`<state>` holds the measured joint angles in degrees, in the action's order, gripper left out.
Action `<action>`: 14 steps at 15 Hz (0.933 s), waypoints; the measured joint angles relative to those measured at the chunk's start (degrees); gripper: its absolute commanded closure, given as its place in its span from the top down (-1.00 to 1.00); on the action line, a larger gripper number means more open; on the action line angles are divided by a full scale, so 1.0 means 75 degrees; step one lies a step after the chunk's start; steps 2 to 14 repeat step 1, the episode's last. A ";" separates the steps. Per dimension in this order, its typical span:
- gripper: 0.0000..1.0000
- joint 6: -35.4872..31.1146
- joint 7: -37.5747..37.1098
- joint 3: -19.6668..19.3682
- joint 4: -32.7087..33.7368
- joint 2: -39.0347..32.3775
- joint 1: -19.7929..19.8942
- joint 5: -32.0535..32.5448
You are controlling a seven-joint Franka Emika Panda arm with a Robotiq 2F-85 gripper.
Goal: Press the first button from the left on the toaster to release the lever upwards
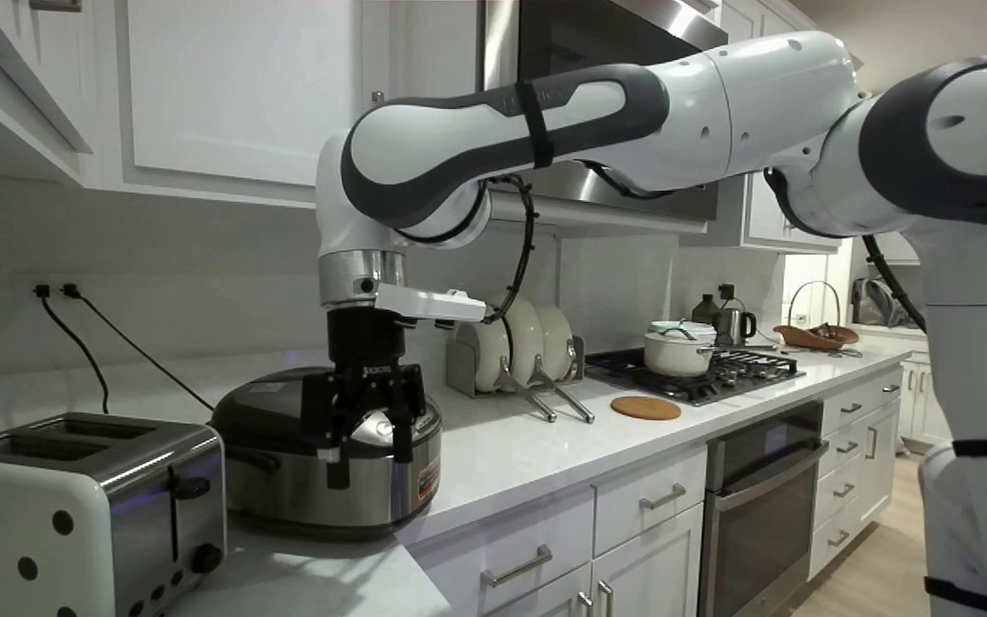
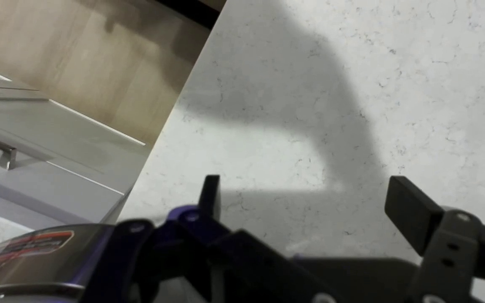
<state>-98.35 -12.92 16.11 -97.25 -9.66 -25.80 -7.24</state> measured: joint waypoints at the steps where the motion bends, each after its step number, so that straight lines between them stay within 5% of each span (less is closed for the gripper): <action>1: 1.00 0.0000 0.0000 0.0000 0.0001 0.0000 0.0001 0.0000; 14: 1.00 0.0000 0.0000 0.0000 0.0001 0.0000 0.0001 0.0000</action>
